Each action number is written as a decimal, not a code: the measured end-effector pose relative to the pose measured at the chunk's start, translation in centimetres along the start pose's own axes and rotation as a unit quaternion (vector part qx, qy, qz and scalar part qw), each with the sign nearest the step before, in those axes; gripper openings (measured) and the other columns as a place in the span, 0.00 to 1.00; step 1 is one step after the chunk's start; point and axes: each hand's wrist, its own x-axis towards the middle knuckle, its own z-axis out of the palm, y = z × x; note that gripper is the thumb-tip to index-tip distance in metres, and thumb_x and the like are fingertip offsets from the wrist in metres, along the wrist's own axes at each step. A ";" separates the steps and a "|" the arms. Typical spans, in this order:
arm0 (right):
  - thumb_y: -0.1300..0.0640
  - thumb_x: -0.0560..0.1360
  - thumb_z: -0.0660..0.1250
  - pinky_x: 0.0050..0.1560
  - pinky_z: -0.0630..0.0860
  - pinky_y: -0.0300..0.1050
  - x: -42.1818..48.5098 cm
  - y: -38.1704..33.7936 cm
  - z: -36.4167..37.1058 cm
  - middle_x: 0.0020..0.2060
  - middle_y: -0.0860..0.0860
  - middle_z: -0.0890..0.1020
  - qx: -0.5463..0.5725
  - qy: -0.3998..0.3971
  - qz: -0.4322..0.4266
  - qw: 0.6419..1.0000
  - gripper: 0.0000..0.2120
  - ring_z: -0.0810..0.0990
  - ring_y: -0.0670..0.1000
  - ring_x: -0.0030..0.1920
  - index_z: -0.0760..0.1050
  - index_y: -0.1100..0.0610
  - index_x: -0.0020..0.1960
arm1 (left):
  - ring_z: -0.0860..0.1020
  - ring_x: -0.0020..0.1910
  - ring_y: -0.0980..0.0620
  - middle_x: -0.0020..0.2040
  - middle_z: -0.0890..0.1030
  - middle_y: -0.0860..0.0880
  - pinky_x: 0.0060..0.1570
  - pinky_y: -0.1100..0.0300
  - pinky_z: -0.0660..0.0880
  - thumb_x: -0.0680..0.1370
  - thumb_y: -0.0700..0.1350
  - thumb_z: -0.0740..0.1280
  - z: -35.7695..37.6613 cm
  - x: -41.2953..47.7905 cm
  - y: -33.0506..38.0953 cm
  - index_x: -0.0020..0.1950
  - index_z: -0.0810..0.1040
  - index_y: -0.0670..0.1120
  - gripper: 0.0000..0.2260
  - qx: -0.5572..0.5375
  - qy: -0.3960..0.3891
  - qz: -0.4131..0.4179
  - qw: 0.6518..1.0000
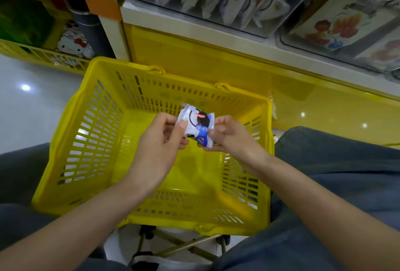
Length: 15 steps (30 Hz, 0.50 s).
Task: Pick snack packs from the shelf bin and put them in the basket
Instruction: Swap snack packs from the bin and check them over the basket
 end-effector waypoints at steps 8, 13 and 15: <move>0.66 0.71 0.69 0.64 0.64 0.38 -1.0 0.5 0.2 0.67 0.53 0.67 -0.308 -0.033 -0.119 0.943 0.32 0.67 0.50 0.67 0.60 0.56 0.71 | 0.73 0.34 0.60 0.34 0.74 0.52 0.33 0.71 0.67 0.78 0.41 0.63 -0.7 -0.3 0.0 0.36 0.71 0.46 0.10 0.190 -0.032 0.158 0.968; 0.56 0.75 0.67 0.49 0.72 0.40 -1.7 0.5 0.8 0.48 0.49 0.80 -0.313 -0.026 -0.190 0.930 0.11 0.77 0.45 0.49 0.75 0.56 0.57 | 0.73 0.34 0.59 0.31 0.73 0.55 0.34 0.66 0.70 0.77 0.41 0.64 -0.5 -0.7 -0.2 0.37 0.73 0.47 0.08 0.235 -0.067 0.183 0.952; 0.55 0.75 0.66 0.44 0.73 0.44 -1.6 0.6 0.8 0.41 0.51 0.81 -0.273 0.002 -0.183 0.944 0.06 0.78 0.48 0.42 0.76 0.57 0.50 | 0.68 0.28 0.58 0.27 0.69 0.54 0.28 0.69 0.64 0.77 0.41 0.64 -0.5 -0.6 -0.2 0.36 0.72 0.46 0.10 0.206 -0.055 0.155 0.965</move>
